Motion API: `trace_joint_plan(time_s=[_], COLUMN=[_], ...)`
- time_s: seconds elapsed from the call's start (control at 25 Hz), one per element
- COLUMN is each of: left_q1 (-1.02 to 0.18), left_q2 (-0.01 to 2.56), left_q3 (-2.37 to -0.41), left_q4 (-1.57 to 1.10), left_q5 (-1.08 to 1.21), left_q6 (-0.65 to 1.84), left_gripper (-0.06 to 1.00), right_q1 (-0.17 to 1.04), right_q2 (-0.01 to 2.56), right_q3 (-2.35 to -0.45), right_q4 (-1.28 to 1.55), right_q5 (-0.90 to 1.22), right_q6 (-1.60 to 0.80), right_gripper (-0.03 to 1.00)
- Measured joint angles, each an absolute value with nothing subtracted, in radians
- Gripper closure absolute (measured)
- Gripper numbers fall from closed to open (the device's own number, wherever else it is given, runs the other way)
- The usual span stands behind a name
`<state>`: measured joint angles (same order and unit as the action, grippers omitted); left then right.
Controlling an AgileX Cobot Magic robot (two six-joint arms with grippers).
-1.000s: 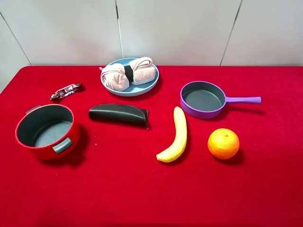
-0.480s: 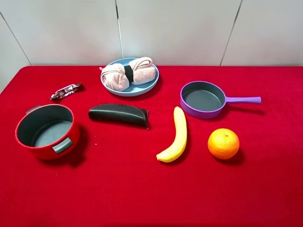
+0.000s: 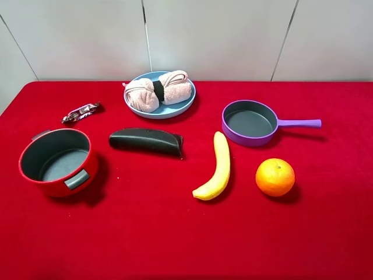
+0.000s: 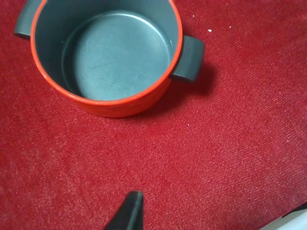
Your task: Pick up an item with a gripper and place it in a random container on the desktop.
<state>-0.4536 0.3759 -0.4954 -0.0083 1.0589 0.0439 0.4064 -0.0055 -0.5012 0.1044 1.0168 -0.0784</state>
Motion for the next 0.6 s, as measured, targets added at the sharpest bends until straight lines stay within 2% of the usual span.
trace_joint_plan(time_s=[0.16,0.6], left_q1=[-0.440,-0.261], left_q2=[0.375,0.291], left_q3=[-0.495,-0.495], left_q4=[-0.009,-0.080], left_q5=[1.059,1.059], left_q6=[0.044,0.144], left_gripper=[-0.05,-0.04], right_q1=[0.406,0.406], right_q2=[-0.006,-0.006], right_q3=[-0.501,-0.501], right_q4=[0.104,0.104], right_q5=[1.017,1.017], right_q6=[-0.078,-0.078], right_gripper=[0.27,0.27])
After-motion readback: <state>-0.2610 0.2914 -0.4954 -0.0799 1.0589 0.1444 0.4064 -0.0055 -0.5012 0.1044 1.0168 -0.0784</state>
